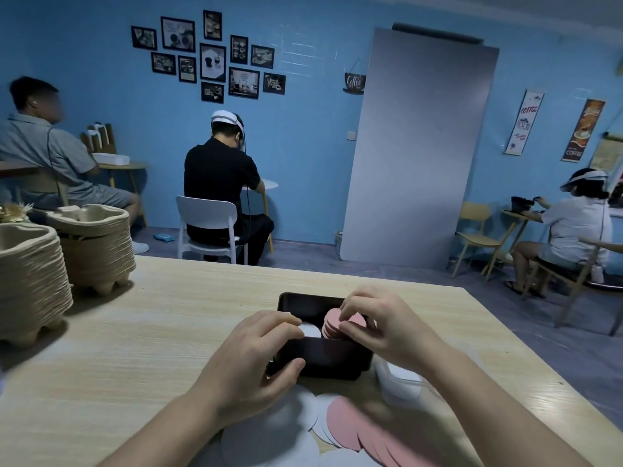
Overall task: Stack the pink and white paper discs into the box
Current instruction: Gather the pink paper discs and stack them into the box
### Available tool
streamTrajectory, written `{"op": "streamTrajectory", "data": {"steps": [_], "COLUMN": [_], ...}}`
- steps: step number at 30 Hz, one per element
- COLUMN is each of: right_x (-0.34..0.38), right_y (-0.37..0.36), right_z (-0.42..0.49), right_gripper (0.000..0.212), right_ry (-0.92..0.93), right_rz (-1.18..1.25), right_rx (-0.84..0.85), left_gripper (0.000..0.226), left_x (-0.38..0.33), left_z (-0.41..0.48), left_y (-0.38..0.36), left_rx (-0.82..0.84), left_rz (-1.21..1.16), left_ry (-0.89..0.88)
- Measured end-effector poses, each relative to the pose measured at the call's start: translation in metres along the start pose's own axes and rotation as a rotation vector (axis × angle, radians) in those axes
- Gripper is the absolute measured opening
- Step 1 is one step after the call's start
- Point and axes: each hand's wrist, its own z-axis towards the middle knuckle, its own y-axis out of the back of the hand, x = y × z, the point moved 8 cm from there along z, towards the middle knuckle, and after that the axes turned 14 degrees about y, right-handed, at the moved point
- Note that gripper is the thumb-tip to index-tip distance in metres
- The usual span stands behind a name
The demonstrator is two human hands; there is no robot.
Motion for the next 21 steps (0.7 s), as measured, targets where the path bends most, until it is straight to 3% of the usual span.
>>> {"op": "streamTrajectory", "data": {"steps": [7,21], "right_x": [0.040,0.059], "right_y": [0.018,-0.003], "right_z": [-0.049,-0.146], "right_gripper": [0.018,0.012], "right_ry": [-0.035,-0.222], "right_rz": [0.044,0.149], "right_rx": [-0.136,-0.001], "left_gripper": [0.005,0.011], "left_x": [-0.036,-0.060], "left_z": [-0.009,-0.038], "left_y": [-0.004,-0.054], "left_rx": [-0.074,0.278], "left_rz": [0.040,-0.095], "left_ry": [-0.084,0.077]}}
